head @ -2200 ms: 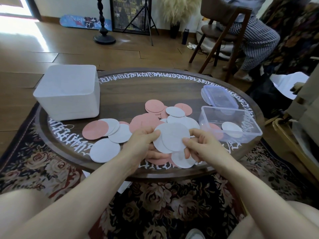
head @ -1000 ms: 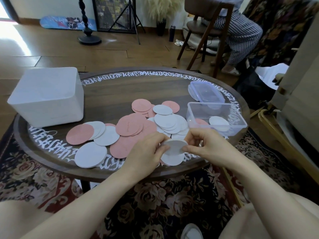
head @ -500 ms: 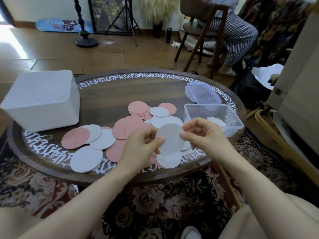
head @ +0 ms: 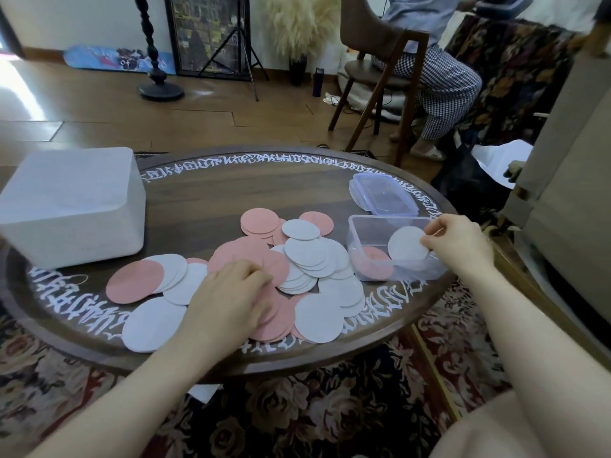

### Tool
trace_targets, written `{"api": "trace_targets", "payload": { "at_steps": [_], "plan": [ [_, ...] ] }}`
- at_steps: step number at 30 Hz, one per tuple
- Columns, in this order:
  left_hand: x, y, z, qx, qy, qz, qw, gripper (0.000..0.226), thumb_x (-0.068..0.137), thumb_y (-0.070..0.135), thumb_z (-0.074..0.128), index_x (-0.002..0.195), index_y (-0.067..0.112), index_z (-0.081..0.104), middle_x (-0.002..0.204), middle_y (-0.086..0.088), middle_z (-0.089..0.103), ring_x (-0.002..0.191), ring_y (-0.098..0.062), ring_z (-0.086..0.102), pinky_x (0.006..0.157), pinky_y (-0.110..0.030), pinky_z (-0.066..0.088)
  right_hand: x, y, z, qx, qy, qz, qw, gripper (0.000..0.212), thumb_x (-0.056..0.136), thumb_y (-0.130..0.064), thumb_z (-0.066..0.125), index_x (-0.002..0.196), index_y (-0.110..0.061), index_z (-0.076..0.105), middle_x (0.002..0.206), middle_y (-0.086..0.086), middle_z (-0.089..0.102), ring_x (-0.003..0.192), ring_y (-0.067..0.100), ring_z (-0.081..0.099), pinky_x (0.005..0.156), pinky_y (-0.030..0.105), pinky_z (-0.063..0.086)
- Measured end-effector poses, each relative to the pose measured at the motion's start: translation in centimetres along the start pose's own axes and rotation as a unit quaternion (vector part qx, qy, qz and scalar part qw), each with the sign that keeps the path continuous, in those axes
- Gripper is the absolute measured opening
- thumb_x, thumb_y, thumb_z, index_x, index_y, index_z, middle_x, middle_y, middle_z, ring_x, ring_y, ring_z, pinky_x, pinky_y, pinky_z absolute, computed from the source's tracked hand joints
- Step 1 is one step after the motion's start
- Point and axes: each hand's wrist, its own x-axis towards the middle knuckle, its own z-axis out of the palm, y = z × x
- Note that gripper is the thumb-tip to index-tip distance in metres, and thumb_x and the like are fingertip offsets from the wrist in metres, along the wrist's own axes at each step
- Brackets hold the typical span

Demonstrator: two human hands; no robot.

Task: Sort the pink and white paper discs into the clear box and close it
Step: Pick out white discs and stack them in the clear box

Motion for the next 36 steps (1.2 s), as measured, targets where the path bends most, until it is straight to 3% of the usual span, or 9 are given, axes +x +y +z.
{"api": "trace_targets", "payload": {
  "at_steps": [7, 10, 15, 19, 21, 24, 30, 36],
  "plan": [
    [-0.4, -0.3, 0.2, -0.015, 0.022, -0.001, 1.0, 0.037, 0.079, 0.041, 0.043, 0.099, 0.021, 0.068, 0.1, 0.005, 0.062, 0.088, -0.023, 0.062, 0.069, -0.033, 0.048, 1.3, -0.8, 1.4, -0.193, 0.023, -0.019, 0.981, 0.02, 0.084, -0.008, 0.053, 0.101, -0.014, 0.063, 0.106, 0.015, 0.065, 0.099, 0.036, 0.06, 0.073, 0.034, 0.043],
    [-0.3, -0.4, 0.1, -0.022, 0.015, -0.001, 1.0, 0.029, 0.076, 0.033, 0.054, 0.098, 0.02, 0.068, 0.101, 0.003, 0.062, 0.09, -0.025, 0.062, 0.07, -0.035, 0.05, 1.5, -1.0, 1.5, -0.228, 0.021, -0.017, 0.973, 0.023, 0.085, -0.005, 0.05, 0.104, -0.011, 0.062, 0.107, 0.016, 0.065, 0.099, 0.035, 0.061, 0.072, 0.033, 0.039],
    [-0.1, -0.5, 0.0, -0.026, 0.011, 0.001, 1.0, 0.028, 0.076, 0.03, 0.058, 0.1, 0.02, 0.068, 0.105, 0.003, 0.063, 0.095, -0.025, 0.062, 0.074, -0.037, 0.052, 1.3, -1.0, 1.4, -0.222, 0.032, -0.029, 0.974, 0.023, 0.086, -0.006, 0.049, 0.106, -0.01, 0.06, 0.109, 0.018, 0.064, 0.101, 0.038, 0.059, 0.075, 0.036, 0.041],
    [0.0, -0.6, -0.3, -0.033, 0.009, -0.007, 0.999, 0.03, 0.083, 0.025, 0.065, 0.113, 0.02, 0.065, 0.117, 0.003, 0.058, 0.109, -0.023, 0.055, 0.084, -0.037, 0.048, 0.1, -2.3, 0.5, -0.115, 0.072, -0.091, 0.986, 0.016, 0.089, -0.017, 0.053, 0.103, -0.021, 0.061, 0.101, 0.006, 0.067, 0.094, 0.033, 0.06, 0.075, 0.036, 0.042],
    [0.2, -0.5, -0.6, -0.047, 0.008, -0.008, 0.999, 0.034, 0.087, 0.028, 0.061, 0.12, 0.022, 0.061, 0.124, 0.005, 0.054, 0.116, -0.02, 0.05, 0.09, -0.035, 0.045, -1.4, -3.6, 0.2, -0.019, 0.042, -0.145, 0.988, 0.009, 0.089, -0.021, 0.057, 0.094, -0.026, 0.063, 0.091, -0.004, 0.067, 0.085, 0.023, 0.059, 0.073, 0.034, 0.045],
    [0.3, -0.4, -1.2, -0.061, 0.008, -0.02, 0.998, 0.037, 0.09, 0.032, 0.056, 0.126, 0.024, 0.056, 0.13, 0.008, 0.048, 0.121, -0.016, 0.046, 0.094, -0.033, 0.041, -4.5, -5.9, 0.4, 0.119, -0.066, -0.217, 0.967, 0.007, 0.083, -0.018, 0.068, 0.087, -0.024, 0.067, 0.081, -0.008, 0.067, 0.077, 0.015, 0.06, 0.073, 0.032, 0.048],
    [-0.7, -1.3, -2.6, -0.046, -0.027, -0.047, 0.997, 0.049, 0.088, 0.036, 0.058, 0.134, 0.023, 0.047, 0.133, 0.006, 0.044, 0.122, -0.017, 0.043, 0.097, -0.035, 0.039, -8.7, -8.2, 2.3, 0.088, -0.181, -0.329, 0.923, 0.013, 0.079, -0.027, 0.072, 0.09, -0.027, 0.067, 0.09, -0.016, 0.065, 0.085, 0.003, 0.056, 0.074, 0.026, 0.045],
    [-1.6, -2.1, -3.1, -0.021, -0.075, -0.05, 0.996, 0.059, 0.086, 0.042, 0.06, 0.139, 0.028, 0.04, 0.142, 0.01, 0.039, 0.131, -0.014, 0.036, 0.104, -0.033, 0.034, -10.3, -8.5, 3.5, 0.005, -0.269, -0.338, 0.902, 0.03, 0.077, -0.033, 0.072, 0.105, -0.034, 0.06, 0.103, -0.012, 0.055, 0.091, 0.003, 0.045, 0.087, 0.032, 0.044]
  ]
}}
